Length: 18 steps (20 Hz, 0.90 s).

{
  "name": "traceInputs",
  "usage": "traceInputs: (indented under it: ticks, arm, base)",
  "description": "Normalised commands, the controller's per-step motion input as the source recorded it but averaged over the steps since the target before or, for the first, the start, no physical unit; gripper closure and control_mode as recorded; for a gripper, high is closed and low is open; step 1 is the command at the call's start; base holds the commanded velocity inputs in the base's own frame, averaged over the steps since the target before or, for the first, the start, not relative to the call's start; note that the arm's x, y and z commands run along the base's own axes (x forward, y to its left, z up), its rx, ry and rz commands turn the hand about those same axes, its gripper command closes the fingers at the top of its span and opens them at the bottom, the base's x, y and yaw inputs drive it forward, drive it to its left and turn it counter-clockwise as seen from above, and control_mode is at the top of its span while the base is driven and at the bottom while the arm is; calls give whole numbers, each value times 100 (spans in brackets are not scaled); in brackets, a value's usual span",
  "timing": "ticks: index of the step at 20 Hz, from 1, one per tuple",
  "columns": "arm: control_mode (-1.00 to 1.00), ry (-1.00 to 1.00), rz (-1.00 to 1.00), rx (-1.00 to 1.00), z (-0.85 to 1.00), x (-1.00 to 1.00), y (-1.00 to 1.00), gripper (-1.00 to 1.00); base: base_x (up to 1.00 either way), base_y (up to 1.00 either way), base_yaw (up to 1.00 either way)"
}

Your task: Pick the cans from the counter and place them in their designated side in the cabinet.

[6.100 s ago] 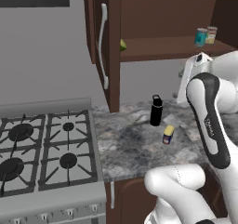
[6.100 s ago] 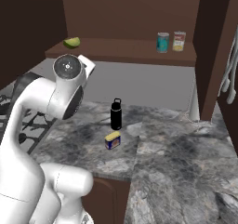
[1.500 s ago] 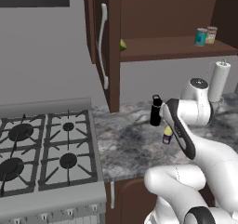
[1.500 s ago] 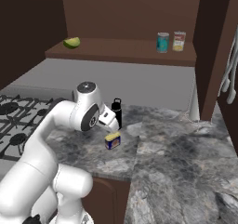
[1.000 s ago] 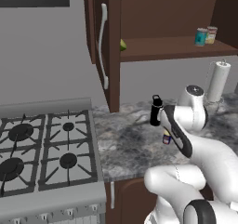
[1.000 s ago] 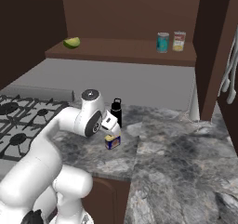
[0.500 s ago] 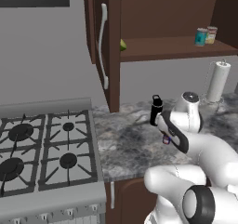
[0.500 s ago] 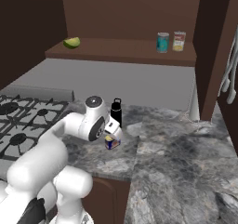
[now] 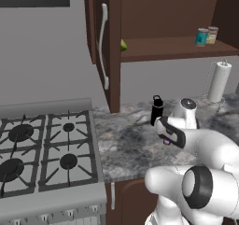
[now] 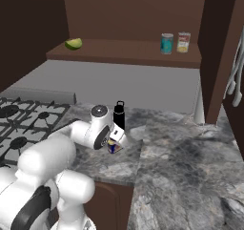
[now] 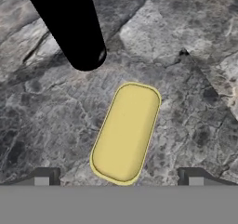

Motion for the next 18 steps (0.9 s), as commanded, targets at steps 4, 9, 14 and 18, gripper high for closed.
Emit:
traceInputs:
  ticks: [4,9,14,18]
  arm:
    - [-100,-2,0,0,-29,17,-7,-100]
    - [-100,-2,0,0,-31,21,-1,-100]
    - [-100,-3,0,0,-25,19,-4,100]
    - [-100,-5,0,0,-7,9,-17,100]
  base:
    - [0,0,0]
    - [0,0,0]
    - [0,0,0]
    - [0,0,0]
